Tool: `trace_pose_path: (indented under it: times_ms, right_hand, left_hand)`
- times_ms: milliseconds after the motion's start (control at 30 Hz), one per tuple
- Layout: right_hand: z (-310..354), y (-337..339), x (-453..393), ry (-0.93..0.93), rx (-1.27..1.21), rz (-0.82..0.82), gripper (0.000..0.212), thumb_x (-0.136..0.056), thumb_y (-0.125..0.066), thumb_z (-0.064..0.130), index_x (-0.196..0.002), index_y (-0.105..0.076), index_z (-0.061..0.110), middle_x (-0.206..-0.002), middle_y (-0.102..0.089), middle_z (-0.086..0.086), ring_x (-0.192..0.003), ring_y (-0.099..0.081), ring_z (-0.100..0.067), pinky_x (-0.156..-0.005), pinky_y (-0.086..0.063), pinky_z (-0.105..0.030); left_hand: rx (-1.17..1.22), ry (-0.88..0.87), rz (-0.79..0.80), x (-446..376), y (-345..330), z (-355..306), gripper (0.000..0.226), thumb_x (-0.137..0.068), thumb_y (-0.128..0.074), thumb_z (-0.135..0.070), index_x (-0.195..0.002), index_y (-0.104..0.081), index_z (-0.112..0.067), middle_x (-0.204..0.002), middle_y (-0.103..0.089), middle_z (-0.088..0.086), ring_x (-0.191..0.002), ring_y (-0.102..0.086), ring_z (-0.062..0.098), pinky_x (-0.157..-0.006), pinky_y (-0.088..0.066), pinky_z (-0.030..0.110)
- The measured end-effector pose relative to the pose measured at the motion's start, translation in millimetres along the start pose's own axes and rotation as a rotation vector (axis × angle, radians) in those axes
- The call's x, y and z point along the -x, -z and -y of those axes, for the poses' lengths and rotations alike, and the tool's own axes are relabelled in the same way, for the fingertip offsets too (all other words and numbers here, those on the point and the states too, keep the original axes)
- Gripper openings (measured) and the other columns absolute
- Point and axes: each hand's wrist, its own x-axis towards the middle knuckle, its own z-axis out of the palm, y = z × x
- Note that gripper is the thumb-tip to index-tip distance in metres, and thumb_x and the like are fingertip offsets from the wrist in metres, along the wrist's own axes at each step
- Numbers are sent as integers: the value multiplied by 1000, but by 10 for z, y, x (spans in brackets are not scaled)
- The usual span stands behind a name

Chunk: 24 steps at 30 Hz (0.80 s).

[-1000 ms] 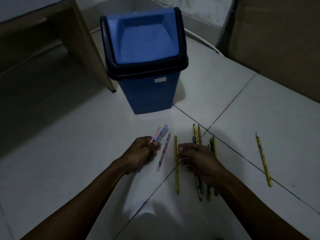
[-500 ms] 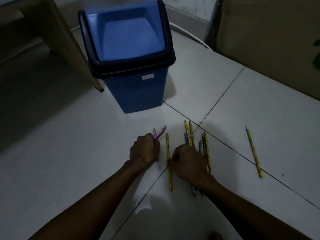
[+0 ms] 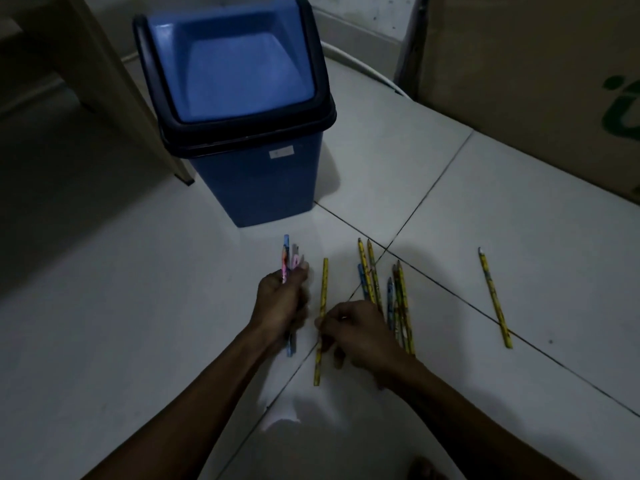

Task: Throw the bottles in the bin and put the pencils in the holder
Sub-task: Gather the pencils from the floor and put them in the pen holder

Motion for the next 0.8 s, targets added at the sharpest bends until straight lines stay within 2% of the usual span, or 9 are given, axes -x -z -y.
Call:
trace_pose_path:
  times_ms: [67,133,233,300,367,467,533,667,800]
  right_hand:
    - [-21,-3,55,21,-71,25,22,-89,-60,12,-71,-70,3,-64,-69,-11,-40,-55,-22,-40,-43,-24]
    - [-60,24,94,48,-77,36,21,-88,-60,12,-74,-71,2,-66,-69,-11,-41,-55,-21,-42,-44,-25]
    - [-98,112,113,45,-61,-1,20,-89,-61,14,-74,-72,6,-67,-71,-11,-39,-55,-15,-42,-45,-24]
    - [-135,209,101,36,36,-138,22,-88,-66,25,-74,-74,10,-67,-73,-9,-43,-59,-12,-45,-48,-23]
    - [-215,361,71,9,226,-364,22,-84,-69,36,-78,-75,16,-71,-74,-2,-58,-66,-12,-56,-51,-22]
    - [-335,605,10,-56,407,-570,15,-83,-67,36,-81,-72,22,-80,-72,2,-75,-67,-18,-63,-51,-26]
    - [-370,682,-52,-20,439,-572,14,-84,-67,33,-81,-72,20,-81,-72,0,-76,-67,-19,-62,-51,-27]
    - [-301,605,-150,91,458,-436,11,-81,-72,27,-83,-76,16,-79,-71,1,-74,-66,-16,-59,-47,-22]
    - [-282,499,-205,12,584,-422,25,-76,-74,44,-77,-74,18,-78,-70,1,-74,-65,-18,-57,-41,-22]
  left_hand:
    - [-82,-15,74,25,-51,34,35,-85,-66,-41,-70,-56,-11,-52,-39,10,-43,-35,18,-45,-29,26]
    - [-141,-28,159,42,-102,59,32,-82,-71,-32,-67,-55,-9,-58,-39,14,-52,-36,24,-49,-29,31]
    - [-120,21,147,30,-152,59,32,-89,-63,-25,-62,-53,-13,-57,-38,12,-49,-36,20,-50,-28,28]
    - [-118,25,111,8,-168,20,31,-93,-58,-27,-66,-52,-13,-58,-41,12,-48,-38,19,-49,-30,26]
    - [-145,10,82,-12,-172,-13,29,-94,-56,-30,-72,-54,-11,-61,-50,11,-47,-43,21,-47,-35,25]
    - [-131,-2,62,-27,-190,-28,29,-95,-55,-30,-74,-55,-11,-61,-55,11,-46,-48,22,-47,-38,27]
    - [-93,3,50,-24,-212,-20,28,-96,-54,-28,-73,-51,-12,-57,-50,10,-46,-46,22,-45,-39,27]
    - [-61,8,23,-30,-237,11,28,-96,-54,-25,-71,-46,-14,-50,-42,2,-40,-38,18,-42,-32,26]
    - [-77,11,24,-29,-223,24,24,-96,-54,-26,-76,-50,-13,-49,-43,-1,-41,-37,15,-41,-30,24]
